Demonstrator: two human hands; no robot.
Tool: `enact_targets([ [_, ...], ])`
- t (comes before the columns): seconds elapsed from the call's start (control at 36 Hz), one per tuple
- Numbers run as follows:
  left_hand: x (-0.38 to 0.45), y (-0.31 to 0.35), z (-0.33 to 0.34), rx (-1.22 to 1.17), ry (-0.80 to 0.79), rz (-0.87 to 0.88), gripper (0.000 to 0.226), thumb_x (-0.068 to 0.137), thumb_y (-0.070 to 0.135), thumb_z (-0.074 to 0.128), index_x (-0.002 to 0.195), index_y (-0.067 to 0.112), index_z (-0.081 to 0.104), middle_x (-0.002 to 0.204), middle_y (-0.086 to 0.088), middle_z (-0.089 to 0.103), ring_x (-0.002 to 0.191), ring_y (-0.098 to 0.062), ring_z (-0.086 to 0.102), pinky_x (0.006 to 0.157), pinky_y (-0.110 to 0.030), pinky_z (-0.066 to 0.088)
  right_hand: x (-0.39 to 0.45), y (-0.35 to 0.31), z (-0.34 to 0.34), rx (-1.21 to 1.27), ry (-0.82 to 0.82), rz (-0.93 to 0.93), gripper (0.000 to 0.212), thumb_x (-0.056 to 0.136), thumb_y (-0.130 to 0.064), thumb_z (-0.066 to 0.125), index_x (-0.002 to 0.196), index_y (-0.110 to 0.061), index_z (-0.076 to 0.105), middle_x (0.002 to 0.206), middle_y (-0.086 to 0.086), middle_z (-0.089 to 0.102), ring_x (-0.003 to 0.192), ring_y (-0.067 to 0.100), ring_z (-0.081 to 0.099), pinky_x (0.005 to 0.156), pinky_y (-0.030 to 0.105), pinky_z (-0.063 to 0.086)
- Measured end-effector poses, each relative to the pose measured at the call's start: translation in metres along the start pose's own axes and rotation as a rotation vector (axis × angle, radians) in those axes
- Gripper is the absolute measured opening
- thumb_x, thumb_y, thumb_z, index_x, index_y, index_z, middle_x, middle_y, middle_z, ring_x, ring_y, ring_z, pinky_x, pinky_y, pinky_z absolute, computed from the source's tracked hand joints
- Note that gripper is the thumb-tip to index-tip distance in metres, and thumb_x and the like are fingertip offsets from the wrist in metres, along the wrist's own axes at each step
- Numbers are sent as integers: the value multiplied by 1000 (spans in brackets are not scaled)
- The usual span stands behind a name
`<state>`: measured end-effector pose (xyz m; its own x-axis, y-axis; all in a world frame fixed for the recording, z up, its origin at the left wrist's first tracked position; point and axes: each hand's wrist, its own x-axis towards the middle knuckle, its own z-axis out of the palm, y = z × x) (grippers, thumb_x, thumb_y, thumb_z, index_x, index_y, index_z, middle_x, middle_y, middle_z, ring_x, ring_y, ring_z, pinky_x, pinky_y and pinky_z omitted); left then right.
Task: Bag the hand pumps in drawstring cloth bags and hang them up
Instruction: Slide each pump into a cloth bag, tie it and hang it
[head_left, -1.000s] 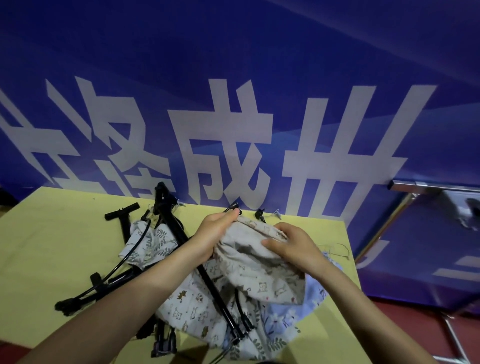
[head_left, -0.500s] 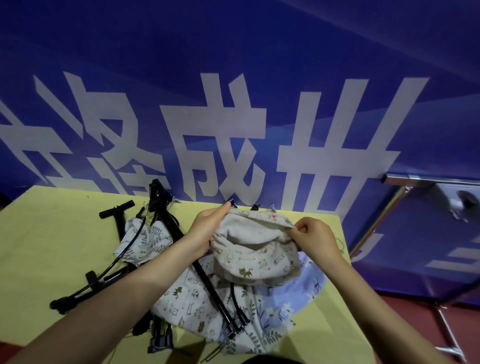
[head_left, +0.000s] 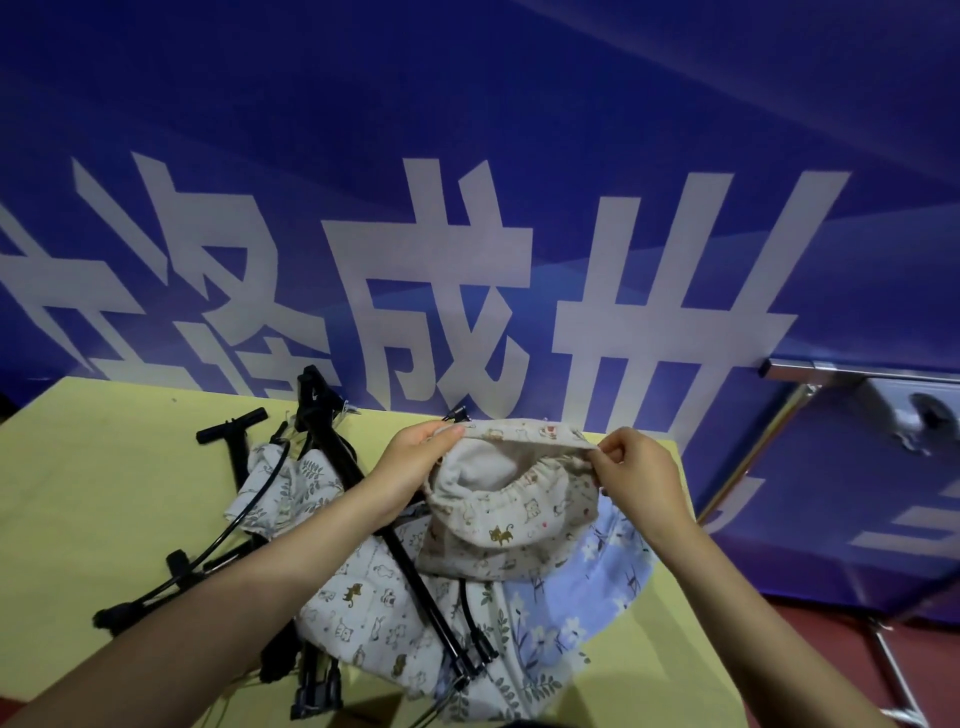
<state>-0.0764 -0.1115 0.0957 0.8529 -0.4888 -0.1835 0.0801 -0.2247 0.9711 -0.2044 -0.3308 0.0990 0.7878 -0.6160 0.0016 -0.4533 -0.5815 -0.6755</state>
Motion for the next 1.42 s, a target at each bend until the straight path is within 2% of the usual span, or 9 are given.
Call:
enact_targets([
  [0.22,5,-9,2,103,97,-16,30,98,35,51,107,9,65,101,-3,67,97,-17,61,81,-25,47,4,-14,-1,1270,-474,535,13,93,-3,53,103,2,60,97,19,65,85,29,69,75,37,60],
  [0.36,7,-14,4,243,102,46,23,99,32,49,93,16,65,83,6,64,82,-13,58,71,-25,43,6,-12,0,1701,-672,639,96,30,26,81,122,8,58,119,25,64,102,35,66,79,53,56],
  [0.47,11,-17,-5,463,210,183,32,99,32,49,83,10,67,79,2,57,85,-16,54,77,-30,40,1,-10,2,1626,-717,629,88,31,17,84,116,8,63,116,25,66,98,37,69,78,50,59],
  [0.61,12,-16,-12,394,254,148,33,99,32,50,90,9,71,86,-13,69,86,-26,63,80,-40,49,-3,-11,9,1408,-659,536,38,84,-12,60,117,7,61,115,22,65,105,34,64,91,47,52],
  [0.83,7,17,-2,-910,94,-460,17,99,-2,42,97,-7,58,92,-20,61,78,-25,65,58,-32,60,-12,10,24,845,-418,241,23,96,-17,53,87,-2,69,82,18,67,75,28,61,68,35,45],
  [0.92,5,22,1,-1018,53,-536,23,99,-4,34,96,-7,57,88,-18,60,83,-21,59,58,-32,58,-16,16,34,658,-315,198,25,95,-21,56,72,-12,61,68,3,58,66,21,50,62,30,37],
  [1.22,-16,6,0,-403,-469,-588,27,97,17,48,101,-1,69,96,-16,71,82,-24,70,71,-28,57,-5,32,45,1037,-207,570,19,102,-12,45,88,-4,56,71,12,65,59,23,65,50,28,57],
  [1.31,-12,-11,-4,-161,-486,-444,39,96,36,54,122,8,63,118,-12,68,108,-24,65,95,-33,48,1,27,39,1351,-367,967,32,105,-13,36,95,6,59,70,21,70,54,29,70,42,34,55],
  [1.42,-14,-13,-10,341,-390,-102,31,88,51,62,109,28,67,111,10,67,103,-6,63,94,-25,47,2,16,40,1431,-510,986,39,104,-12,31,96,11,60,77,27,69,57,36,70,40,42,54],
])
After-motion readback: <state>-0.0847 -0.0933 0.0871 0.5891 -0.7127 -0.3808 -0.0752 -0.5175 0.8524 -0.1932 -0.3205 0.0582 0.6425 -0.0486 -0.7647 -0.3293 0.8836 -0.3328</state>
